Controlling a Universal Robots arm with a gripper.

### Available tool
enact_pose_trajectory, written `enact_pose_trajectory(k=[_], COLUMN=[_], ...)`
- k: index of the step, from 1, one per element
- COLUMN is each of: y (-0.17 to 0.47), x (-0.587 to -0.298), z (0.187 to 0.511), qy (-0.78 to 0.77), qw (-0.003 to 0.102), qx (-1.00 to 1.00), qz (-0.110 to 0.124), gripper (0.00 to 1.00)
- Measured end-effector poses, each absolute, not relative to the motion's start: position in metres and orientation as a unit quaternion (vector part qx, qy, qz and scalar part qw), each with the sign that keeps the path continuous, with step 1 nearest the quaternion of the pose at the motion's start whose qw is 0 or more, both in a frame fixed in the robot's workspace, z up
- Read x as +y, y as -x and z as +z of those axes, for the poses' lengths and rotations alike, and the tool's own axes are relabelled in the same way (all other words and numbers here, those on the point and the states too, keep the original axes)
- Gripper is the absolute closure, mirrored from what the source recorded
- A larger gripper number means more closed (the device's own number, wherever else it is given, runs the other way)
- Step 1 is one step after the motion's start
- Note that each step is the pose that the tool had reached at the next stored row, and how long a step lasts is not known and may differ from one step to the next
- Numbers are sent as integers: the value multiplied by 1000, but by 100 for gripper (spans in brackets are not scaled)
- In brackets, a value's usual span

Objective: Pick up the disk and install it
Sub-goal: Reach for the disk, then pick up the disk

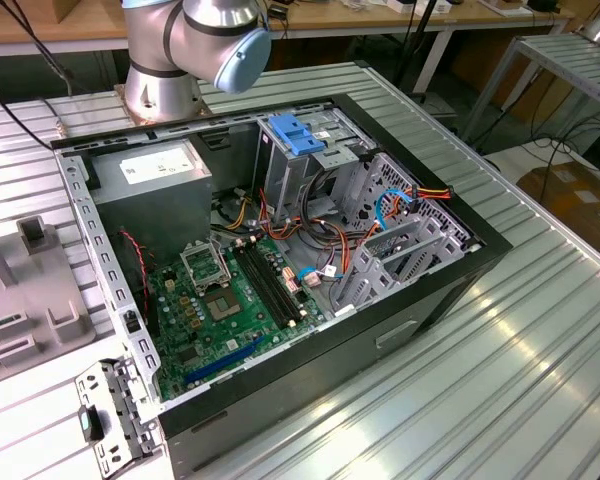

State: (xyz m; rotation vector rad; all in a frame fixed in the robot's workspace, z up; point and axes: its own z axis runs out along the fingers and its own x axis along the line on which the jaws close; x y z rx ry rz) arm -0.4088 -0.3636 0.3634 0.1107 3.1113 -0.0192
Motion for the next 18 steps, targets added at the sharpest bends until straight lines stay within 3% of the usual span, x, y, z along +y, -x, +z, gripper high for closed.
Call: enact_pose_trajectory(k=[18], y=[409], x=[-363], z=[363], qy=[-30], qw=[14], qx=[999], qz=[-6], gripper=[89])
